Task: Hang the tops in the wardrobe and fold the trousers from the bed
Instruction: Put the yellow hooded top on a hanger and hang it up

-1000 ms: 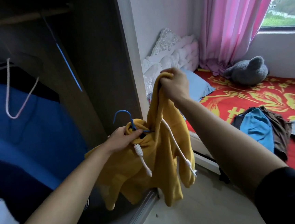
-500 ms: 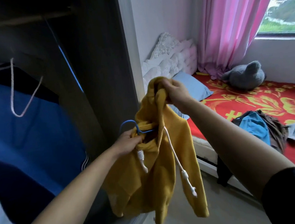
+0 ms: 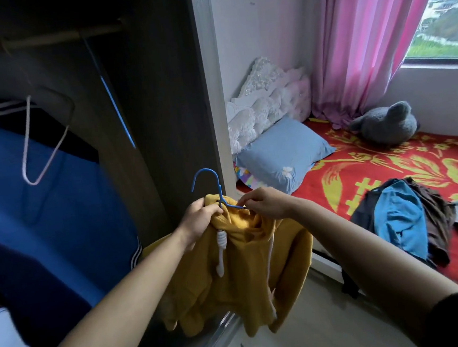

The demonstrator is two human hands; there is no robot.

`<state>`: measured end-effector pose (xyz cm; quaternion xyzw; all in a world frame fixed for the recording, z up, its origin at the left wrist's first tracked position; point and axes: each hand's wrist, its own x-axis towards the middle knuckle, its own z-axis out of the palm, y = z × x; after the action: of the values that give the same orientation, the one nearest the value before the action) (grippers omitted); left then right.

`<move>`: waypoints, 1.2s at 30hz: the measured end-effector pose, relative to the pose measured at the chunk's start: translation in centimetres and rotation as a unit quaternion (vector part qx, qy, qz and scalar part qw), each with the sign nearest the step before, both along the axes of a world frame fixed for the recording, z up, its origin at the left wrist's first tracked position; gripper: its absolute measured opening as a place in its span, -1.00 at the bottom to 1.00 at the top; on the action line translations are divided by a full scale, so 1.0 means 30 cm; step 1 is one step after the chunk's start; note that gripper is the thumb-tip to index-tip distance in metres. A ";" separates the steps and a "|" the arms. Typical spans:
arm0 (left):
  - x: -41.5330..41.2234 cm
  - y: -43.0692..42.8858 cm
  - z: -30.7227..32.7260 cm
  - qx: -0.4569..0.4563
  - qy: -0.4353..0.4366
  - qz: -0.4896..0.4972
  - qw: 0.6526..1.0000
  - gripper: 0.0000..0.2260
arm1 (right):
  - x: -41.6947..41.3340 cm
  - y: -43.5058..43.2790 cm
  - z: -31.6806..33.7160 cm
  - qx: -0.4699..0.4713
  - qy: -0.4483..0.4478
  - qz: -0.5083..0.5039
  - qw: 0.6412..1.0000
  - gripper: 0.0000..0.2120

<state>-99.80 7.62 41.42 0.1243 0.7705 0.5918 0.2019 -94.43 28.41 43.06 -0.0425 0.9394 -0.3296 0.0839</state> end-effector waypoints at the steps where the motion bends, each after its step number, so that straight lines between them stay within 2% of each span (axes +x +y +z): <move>1: 0.001 -0.005 0.005 0.001 -0.008 0.010 1.000 -0.84 | -0.001 0.002 0.001 -0.018 -0.012 0.000 1.000 -0.66; 3: 0.003 -0.005 0.010 -0.010 -0.016 0.050 0.999 -0.81 | -0.006 0.000 0.006 -0.025 -0.025 0.009 0.999 -0.65; 5: -0.009 0.005 0.013 -0.028 0.003 0.107 0.994 -0.77 | -0.015 -0.006 0.007 0.011 0.027 0.017 0.999 -0.64; 7: -0.025 0.010 0.023 -0.029 0.043 0.161 0.986 -0.75 | -0.010 -0.012 -0.007 0.064 0.101 0.021 0.993 -0.65; 9: -0.039 0.008 0.034 0.009 0.084 0.199 0.976 -0.72 | 0.004 -0.008 -0.048 0.152 0.136 0.034 0.978 -0.65; 12: -0.036 0.008 0.011 0.003 0.140 0.174 0.975 -0.68 | 0.025 0.007 -0.103 0.227 0.116 0.030 0.967 -0.61; 15: -0.056 -0.010 -0.030 -0.025 0.114 0.159 0.980 -0.70 | 0.012 0.030 -0.088 0.264 0.134 0.039 0.954 -0.60; 18: -0.089 -0.081 -0.033 0.023 -0.003 0.076 0.997 -0.53 | 0.011 0.074 -0.059 0.184 0.150 0.008 0.972 -0.65; 20: -0.098 -0.124 -0.030 0.042 -0.011 0.044 0.998 -0.47 | 0.010 0.091 -0.040 0.136 0.184 -0.005 0.973 -0.66; 22: -0.105 -0.145 -0.020 -0.017 0.062 0.023 0.998 -0.50 | -0.007 0.070 -0.012 0.119 0.229 -0.019 0.966 -0.66; 24: -0.114 -0.155 0.000 -0.127 0.126 -0.012 0.984 -0.45 | -0.034 0.027 0.013 0.135 0.260 -0.032 0.955 -0.65; 27: -0.142 -0.190 0.029 -0.220 0.130 -0.052 0.965 -0.24 | -0.074 -0.041 0.054 0.164 0.286 -0.051 0.943 -0.67; 29: -0.165 -0.228 0.047 -0.229 0.150 -0.056 0.960 -0.32 | -0.104 -0.077 0.102 0.144 0.242 -0.040 0.959 -0.68; 32: -0.206 -0.286 0.069 -0.227 0.182 -0.029 0.956 -0.51 | -0.143 -0.152 0.195 0.077 0.100 0.046 0.991 -0.68; 34: -0.237 -0.319 0.092 -0.234 0.178 -0.004 0.956 -0.47 | -0.167 -0.212 0.241 0.032 0.049 0.083 0.995 -0.65; 36: -0.270 -0.353 0.136 -0.229 0.166 0.012 0.959 -0.43 | -0.188 -0.269 0.281 -0.029 0.031 0.073 0.996 -0.68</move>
<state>-107.91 -2.97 45.49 0.1619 0.9094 0.3730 0.0875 -100.08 20.33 51.48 -0.1235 0.9260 -0.3483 0.0768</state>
